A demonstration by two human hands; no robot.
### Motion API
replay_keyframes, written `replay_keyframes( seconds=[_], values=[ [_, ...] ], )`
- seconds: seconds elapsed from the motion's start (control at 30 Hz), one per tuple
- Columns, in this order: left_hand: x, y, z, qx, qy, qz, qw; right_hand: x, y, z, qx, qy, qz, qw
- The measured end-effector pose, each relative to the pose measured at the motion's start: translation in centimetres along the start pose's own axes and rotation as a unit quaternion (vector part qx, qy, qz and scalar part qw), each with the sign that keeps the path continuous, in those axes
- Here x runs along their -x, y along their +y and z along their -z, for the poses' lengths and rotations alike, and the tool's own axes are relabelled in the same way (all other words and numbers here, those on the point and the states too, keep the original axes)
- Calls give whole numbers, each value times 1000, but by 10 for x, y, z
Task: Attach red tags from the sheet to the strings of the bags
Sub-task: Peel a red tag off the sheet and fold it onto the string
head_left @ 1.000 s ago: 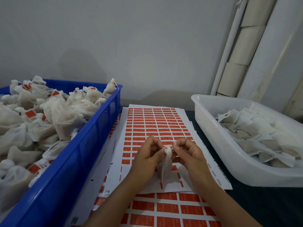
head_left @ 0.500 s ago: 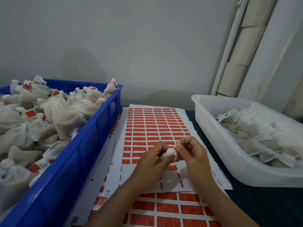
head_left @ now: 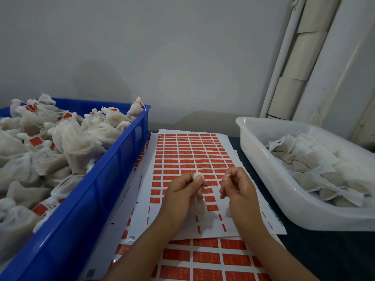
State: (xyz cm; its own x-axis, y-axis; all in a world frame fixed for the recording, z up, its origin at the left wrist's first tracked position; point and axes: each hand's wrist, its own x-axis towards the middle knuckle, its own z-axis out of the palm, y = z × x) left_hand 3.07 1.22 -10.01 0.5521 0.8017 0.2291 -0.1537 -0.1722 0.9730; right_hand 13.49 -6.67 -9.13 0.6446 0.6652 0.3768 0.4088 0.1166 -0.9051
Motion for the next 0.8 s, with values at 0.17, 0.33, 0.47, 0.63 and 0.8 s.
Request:
replay_keyframes(
  seconds=[0.17, 0.33, 0.47, 0.63, 0.8],
  values=[
    [0, 7, -2, -3, -20, 16, 1000, -5, -3, 1, -130, 20, -83, 988],
    [-2, 15, 9, -12, -53, 1, 999, -7, -3, 8, -85, -30, -26, 996],
    [-4, 11, 12, -74, -37, -31, 996, -6, -1, 6, -69, -29, -21, 997],
    [-7, 1, 14, -154, -40, -66, 985, -6, 5, 4, 12, 12, -25, 1000],
    [-9, 0, 19, -172, -60, -70, 981, -9, 7, 1, 20, 36, -74, 996]
  ],
)
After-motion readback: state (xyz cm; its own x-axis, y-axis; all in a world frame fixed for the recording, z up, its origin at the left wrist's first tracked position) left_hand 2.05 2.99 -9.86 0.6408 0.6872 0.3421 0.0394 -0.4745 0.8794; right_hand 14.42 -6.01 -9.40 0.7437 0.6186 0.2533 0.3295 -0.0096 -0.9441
